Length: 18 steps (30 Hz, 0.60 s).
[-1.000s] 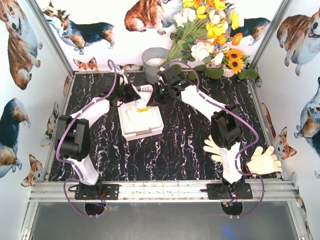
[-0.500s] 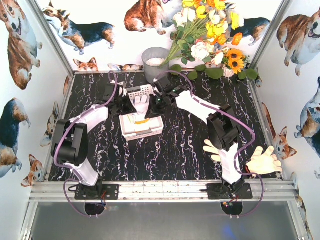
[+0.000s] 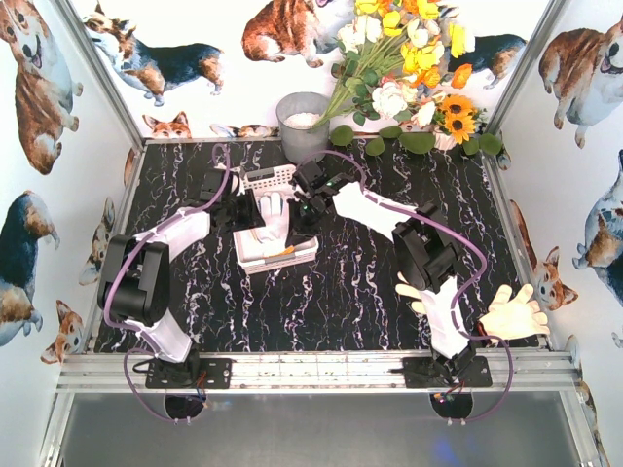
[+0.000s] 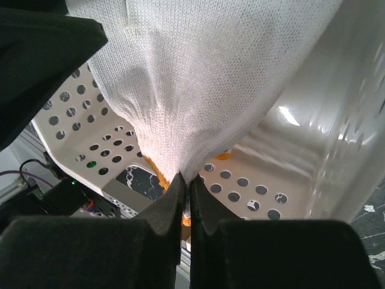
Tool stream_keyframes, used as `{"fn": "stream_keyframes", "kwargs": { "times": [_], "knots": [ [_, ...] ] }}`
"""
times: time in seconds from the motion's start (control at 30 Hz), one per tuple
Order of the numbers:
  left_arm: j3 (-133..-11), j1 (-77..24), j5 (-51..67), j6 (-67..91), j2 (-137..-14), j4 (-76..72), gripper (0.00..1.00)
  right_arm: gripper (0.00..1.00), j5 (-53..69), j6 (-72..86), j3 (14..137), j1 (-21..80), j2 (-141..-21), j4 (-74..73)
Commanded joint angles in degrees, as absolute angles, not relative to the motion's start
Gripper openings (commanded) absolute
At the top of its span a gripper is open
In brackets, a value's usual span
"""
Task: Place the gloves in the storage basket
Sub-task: Place the glove in the bin.
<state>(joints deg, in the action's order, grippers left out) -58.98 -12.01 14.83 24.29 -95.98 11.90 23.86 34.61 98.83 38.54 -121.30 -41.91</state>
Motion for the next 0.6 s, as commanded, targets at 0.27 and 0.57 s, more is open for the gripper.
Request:
{"fn": "stream_keyframes", "kwargs": {
  "times": [0.27,0.57],
  "knots": [
    [-64.2,-11.5,14.9,20.9,-91.7,16.1,0.45,0.00,26.0,35.9,99.7,39.4,-121.8,-41.0],
    [-64.2,-11.5,12.4,19.3,-87.9,18.2,0.51,0.00,28.0,41.9,96.3,39.9,-121.5,-34.2]
  ]
}}
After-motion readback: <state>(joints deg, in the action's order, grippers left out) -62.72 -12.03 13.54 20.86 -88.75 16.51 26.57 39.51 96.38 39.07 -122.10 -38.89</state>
